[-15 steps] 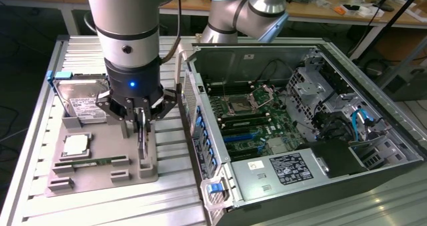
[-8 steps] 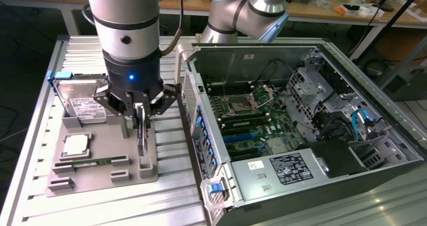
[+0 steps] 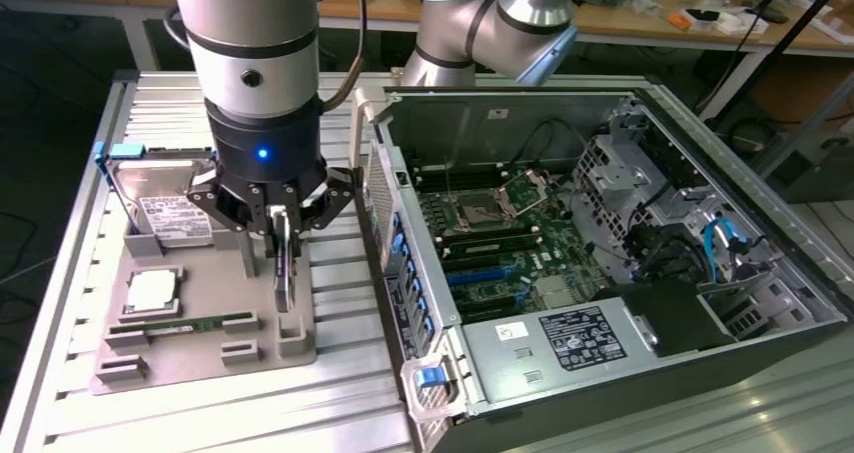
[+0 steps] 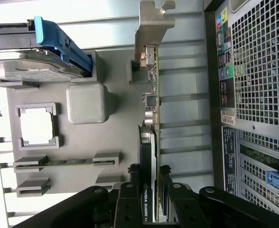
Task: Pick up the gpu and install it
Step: 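Pick up the gpu and move the gpu toward the slot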
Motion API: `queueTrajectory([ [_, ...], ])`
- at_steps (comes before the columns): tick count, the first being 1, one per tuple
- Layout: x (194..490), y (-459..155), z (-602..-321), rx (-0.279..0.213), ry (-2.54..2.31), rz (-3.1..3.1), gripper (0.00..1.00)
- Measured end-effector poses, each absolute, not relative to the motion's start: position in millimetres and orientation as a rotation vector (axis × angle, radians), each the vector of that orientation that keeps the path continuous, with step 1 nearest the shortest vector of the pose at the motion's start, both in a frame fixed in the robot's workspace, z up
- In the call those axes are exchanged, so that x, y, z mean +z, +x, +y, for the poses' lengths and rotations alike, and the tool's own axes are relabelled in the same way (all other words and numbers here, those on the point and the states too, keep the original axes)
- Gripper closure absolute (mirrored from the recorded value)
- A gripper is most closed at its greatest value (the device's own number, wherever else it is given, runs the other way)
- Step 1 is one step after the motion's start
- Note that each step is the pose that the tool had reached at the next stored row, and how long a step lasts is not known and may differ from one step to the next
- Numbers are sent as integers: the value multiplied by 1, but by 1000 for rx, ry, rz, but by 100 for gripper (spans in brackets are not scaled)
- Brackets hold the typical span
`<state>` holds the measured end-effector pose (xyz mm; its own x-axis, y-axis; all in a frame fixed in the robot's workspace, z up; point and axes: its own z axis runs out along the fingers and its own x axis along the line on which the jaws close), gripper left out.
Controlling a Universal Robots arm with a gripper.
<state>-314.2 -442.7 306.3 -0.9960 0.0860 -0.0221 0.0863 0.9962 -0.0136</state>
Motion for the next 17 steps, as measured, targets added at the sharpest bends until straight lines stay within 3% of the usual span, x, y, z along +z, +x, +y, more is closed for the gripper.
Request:
queueTrajectory([
  [17,318,-314,-443,-28,135,3119,73],
])
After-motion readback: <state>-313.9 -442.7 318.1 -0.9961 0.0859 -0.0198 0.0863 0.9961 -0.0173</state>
